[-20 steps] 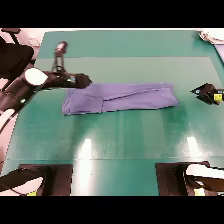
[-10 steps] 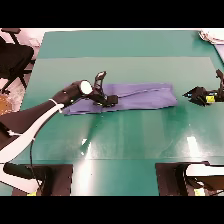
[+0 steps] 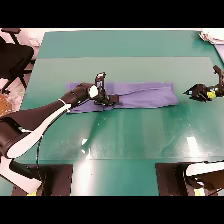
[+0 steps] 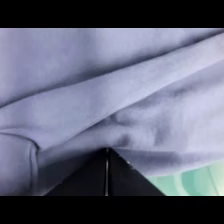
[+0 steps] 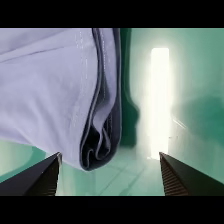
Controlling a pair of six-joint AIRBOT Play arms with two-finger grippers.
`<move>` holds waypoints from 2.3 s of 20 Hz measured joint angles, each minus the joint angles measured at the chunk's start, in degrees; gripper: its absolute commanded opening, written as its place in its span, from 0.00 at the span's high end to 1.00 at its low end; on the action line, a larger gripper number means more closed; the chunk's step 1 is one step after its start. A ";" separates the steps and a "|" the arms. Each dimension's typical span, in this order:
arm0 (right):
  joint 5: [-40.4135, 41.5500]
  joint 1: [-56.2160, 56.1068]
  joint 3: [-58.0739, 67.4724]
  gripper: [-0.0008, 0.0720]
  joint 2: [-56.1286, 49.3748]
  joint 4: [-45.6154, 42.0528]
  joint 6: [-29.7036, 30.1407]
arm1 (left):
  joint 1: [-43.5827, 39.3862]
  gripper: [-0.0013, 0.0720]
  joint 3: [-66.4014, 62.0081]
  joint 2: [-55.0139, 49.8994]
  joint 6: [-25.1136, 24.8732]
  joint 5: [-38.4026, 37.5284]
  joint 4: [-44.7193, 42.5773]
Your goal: Fold the shirts.
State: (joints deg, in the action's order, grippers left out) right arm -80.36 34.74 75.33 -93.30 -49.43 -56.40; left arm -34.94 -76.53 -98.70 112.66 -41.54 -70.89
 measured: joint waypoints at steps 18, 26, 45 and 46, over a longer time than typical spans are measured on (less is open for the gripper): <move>0.13 -11.43 8.79 0.09 -13.84 0.76 5.46 | -0.09 0.95 0.09 -1.53 -0.68 0.28 -0.63; 0.13 -13.33 9.09 0.96 -12.66 3.37 4.15 | -0.09 0.95 -0.20 -1.36 -0.66 0.17 -0.90; -1.42 -13.81 12.50 0.96 -4.94 7.72 4.04 | -0.76 0.96 -1.14 4.81 -4.87 -0.33 7.17; -1.38 -13.81 12.50 0.96 -4.92 7.74 4.04 | -1.31 0.96 -1.11 4.13 -5.29 0.04 8.02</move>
State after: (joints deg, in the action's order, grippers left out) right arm -81.73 20.93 87.83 -98.21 -41.69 -52.36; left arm -36.25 -77.65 -94.56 107.37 -41.50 -62.87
